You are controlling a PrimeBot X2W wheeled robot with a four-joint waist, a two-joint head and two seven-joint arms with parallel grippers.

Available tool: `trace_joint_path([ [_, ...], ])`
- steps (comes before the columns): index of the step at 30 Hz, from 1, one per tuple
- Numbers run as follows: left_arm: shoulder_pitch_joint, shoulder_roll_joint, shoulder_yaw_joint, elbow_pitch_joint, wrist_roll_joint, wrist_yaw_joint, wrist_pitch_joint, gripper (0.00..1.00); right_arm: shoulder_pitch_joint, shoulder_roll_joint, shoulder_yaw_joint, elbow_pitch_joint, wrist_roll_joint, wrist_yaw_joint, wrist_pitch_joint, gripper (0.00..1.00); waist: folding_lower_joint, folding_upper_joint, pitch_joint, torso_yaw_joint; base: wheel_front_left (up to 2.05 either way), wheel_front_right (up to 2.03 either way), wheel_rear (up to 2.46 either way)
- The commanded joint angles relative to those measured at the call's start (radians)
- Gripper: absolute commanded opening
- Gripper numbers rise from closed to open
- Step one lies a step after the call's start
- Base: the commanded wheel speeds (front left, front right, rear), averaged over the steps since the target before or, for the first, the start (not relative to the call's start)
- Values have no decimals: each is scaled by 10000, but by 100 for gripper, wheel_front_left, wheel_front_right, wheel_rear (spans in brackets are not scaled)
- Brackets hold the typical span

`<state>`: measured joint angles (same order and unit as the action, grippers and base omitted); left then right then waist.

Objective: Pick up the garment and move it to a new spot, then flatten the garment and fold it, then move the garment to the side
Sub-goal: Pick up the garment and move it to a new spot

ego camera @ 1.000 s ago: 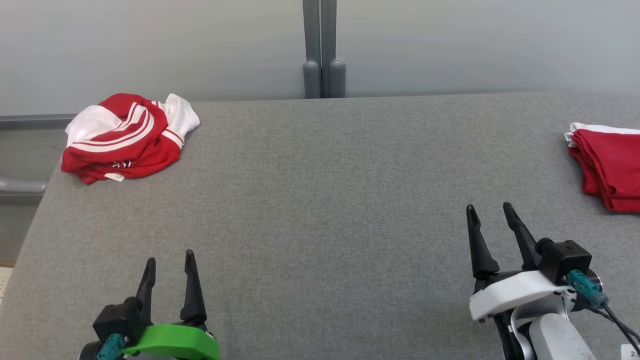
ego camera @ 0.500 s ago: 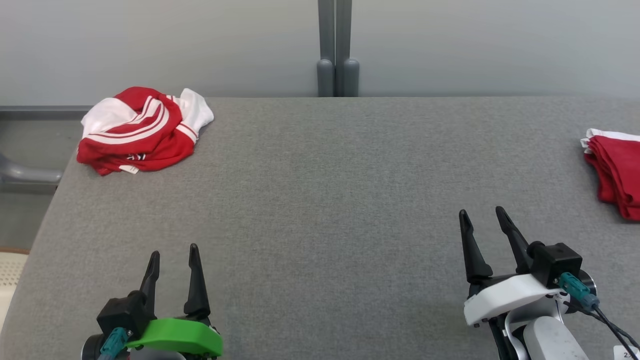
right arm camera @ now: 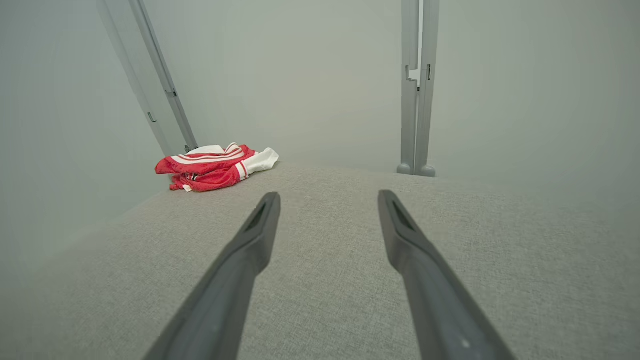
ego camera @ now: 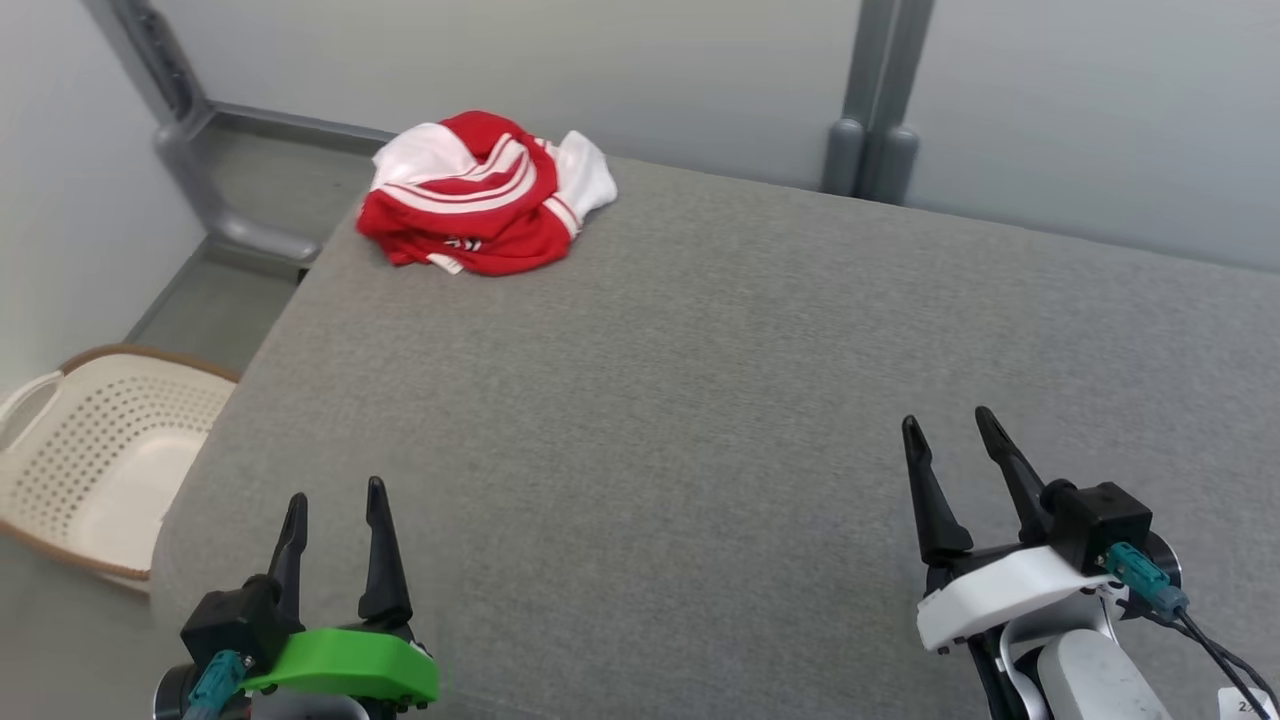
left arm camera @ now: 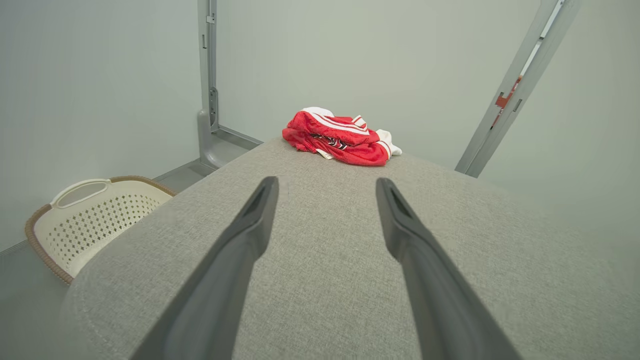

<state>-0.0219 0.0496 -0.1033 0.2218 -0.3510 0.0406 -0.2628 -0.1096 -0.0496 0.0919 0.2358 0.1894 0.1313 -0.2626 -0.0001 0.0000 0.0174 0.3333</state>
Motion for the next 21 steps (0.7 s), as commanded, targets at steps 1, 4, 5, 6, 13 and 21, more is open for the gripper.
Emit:
trace_joint_path([
  [1, -23, 21, 31, -39, 7, 34, -25, 100, -64, -20, 42, 0, 29, -11, -32, 100, 1, 0, 94, 1408, 0, 0, 0],
  [4, 85, 22, 73, -51, 27, 23, -15, 100, -79, -21, 72, 28, 43, -11, -32, 100, 1, 0, 99, 1886, 0, 0, 0],
  [5, 136, 21, 127, -78, 31, 43, -15, 100, -118, -23, 130, 43, 38, -11, -26, 100, 1, 0, 128, 1957, 0, 0, 0],
  [6, 179, 22, 196, -125, 7, 65, -15, 100, -202, -20, 217, 62, 28, -11, -14, 100, 1, 0, 178, 1993, 0, 0, 0],
  [13, 391, 17, 339, -472, -120, 232, -15, 100, -522, -30, 485, 215, -48, -11, 36, 100, 1, 0, 395, 2080, 0, 0, 0],
  [21, 420, 20, 296, -494, -88, 280, -15, 100, -565, -27, 360, 243, -87, -11, 12, 100, 1, 0, 480, 2067, 0, 0, 0],
])
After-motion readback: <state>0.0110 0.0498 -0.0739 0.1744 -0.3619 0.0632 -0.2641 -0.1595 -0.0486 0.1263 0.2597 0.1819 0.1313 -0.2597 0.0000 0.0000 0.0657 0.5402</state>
